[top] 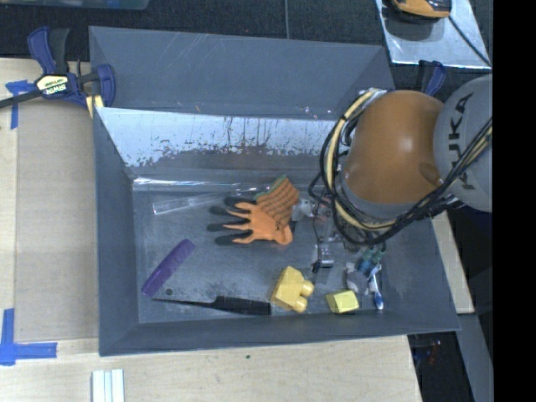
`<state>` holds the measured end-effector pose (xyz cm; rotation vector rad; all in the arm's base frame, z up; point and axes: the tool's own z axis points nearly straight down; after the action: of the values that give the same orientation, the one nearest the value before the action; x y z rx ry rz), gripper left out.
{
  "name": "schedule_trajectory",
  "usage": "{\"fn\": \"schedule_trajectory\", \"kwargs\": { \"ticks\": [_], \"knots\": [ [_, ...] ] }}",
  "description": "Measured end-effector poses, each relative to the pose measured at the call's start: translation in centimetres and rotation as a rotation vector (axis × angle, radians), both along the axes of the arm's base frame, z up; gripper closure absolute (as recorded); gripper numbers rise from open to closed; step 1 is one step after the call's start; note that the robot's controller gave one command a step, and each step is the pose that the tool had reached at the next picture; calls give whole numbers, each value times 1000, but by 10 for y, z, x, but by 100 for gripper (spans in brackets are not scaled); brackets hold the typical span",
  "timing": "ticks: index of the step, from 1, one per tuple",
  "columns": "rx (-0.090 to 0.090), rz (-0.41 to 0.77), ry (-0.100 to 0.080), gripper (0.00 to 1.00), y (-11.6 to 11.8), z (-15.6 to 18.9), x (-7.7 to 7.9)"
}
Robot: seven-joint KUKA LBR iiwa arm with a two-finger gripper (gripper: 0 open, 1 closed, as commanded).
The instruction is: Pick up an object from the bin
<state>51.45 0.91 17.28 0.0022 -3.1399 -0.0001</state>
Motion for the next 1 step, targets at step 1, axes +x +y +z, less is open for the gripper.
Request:
{"fn": "schedule_trajectory", "kwargs": {
  "ticks": [1],
  "knots": [
    [0,0,-5,0,0,2,1]
  ]
}}
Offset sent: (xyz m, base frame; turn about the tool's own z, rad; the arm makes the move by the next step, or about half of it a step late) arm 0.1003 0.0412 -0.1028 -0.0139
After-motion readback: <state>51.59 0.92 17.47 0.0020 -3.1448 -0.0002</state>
